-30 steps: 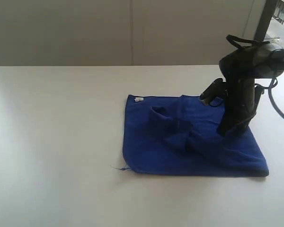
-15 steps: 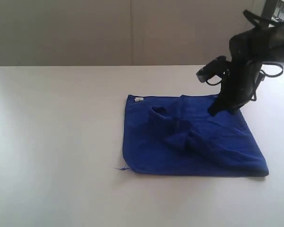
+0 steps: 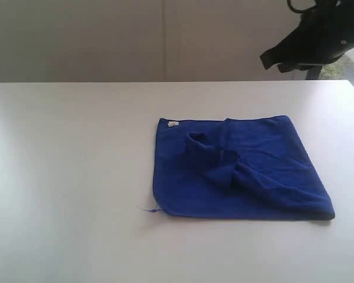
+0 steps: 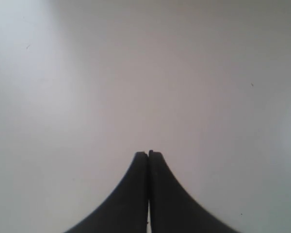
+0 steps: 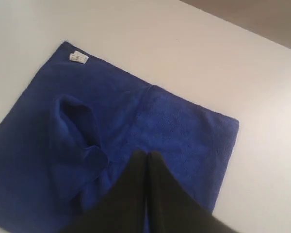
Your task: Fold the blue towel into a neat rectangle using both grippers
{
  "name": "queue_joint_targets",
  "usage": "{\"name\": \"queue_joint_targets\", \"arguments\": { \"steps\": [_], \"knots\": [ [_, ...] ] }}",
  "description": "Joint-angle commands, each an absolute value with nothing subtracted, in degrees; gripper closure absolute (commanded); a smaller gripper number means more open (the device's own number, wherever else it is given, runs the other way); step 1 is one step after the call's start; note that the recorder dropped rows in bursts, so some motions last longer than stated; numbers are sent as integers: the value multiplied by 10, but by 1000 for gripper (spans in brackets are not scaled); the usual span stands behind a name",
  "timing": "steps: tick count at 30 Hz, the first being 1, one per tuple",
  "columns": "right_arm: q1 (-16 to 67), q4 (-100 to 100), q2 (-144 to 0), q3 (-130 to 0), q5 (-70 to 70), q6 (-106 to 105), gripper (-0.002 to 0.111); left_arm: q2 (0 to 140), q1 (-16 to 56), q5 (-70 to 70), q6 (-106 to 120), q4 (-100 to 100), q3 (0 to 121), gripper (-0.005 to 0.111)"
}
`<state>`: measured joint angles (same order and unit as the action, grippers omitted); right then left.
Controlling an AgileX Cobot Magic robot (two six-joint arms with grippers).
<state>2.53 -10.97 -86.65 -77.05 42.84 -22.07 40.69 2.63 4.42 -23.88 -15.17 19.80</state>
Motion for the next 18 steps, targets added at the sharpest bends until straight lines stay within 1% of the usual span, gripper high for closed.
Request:
{"name": "queue_joint_targets", "arguments": {
  "steps": [1, 6, 10, 18],
  "knots": [
    [23, -128, -792, -703, 420, -236, 108, 407, 24, 44, -242, -155, 201, 107],
    [23, -150, -738, -655, 400, -243, 108, 407, 24, 44, -242, -155, 201, 107],
    [23, -163, -728, -639, 384, -243, 108, 407, 24, 38, -242, -155, 201, 107],
    [23, -165, -728, -626, 376, -243, 108, 407, 24, -41, -242, -155, 201, 107]
  ]
}}
